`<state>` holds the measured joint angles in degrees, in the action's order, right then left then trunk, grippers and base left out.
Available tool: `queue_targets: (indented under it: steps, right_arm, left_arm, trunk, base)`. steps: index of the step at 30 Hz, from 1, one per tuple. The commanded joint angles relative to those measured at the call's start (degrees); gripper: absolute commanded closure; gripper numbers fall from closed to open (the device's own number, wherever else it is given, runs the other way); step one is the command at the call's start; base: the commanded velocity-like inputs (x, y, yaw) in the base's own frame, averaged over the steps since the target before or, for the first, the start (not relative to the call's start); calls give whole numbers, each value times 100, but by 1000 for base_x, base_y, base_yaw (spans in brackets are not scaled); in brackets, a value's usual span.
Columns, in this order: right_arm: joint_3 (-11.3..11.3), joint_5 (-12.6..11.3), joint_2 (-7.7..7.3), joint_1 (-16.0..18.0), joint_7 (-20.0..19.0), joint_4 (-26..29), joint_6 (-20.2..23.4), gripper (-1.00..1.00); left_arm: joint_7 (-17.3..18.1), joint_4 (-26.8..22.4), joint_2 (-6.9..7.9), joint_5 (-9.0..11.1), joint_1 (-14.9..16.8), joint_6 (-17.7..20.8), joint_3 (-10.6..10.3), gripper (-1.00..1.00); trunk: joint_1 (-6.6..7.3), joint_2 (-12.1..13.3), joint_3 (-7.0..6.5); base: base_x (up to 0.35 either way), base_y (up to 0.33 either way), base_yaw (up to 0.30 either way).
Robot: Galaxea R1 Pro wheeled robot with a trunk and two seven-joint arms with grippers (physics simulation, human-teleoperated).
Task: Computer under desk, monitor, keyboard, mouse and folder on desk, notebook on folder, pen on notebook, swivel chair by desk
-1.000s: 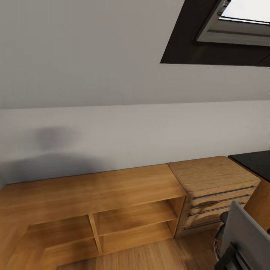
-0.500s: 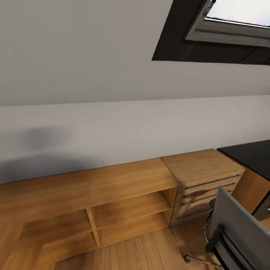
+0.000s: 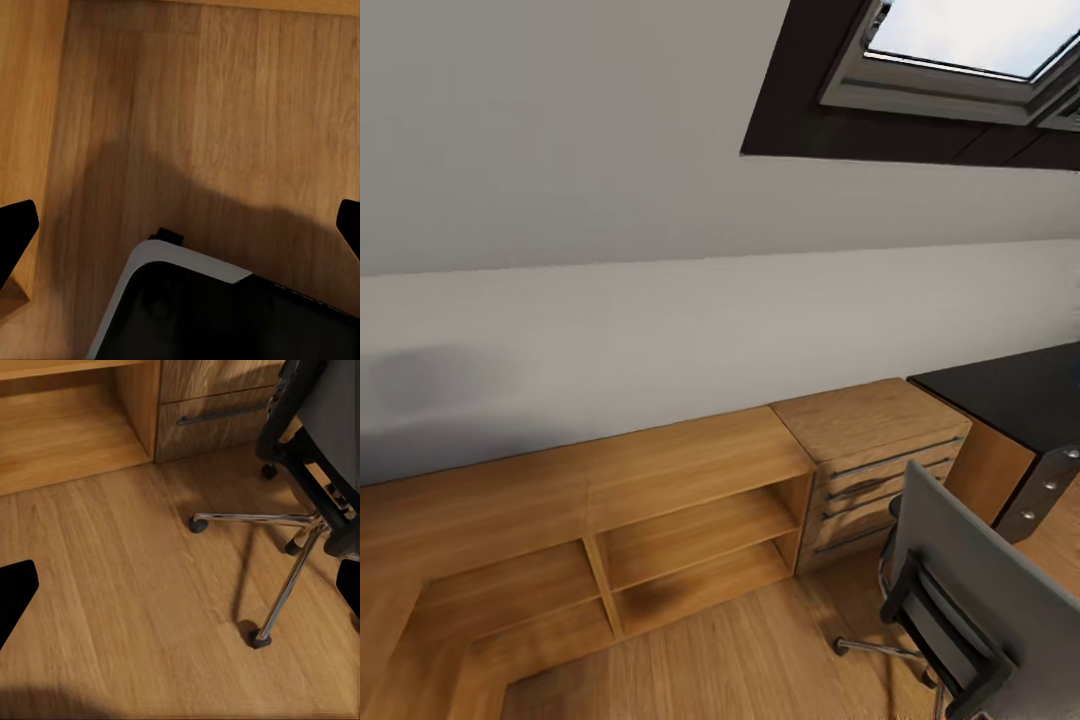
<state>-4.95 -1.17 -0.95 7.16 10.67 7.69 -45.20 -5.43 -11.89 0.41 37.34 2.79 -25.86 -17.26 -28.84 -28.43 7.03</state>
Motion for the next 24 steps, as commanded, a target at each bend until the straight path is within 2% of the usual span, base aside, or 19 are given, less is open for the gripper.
queue_targets:
  steps: [1,24]
  right_arm:
    - [-49,-11,-2,5,41,-4,-10,-100]
    - [-51,-6,-2,5,41,-4,-7,-100]
  left_arm:
    - [-55,-6,3,1,2,-12,-50,-100]
    - [-55,-6,3,-8,2,-16,-50,-100]
  trunk:
    - [-2,-10,19]
    - [-2,-10,202]
  base:
    - [-10,4,-129]
    - [-1,0,-126]
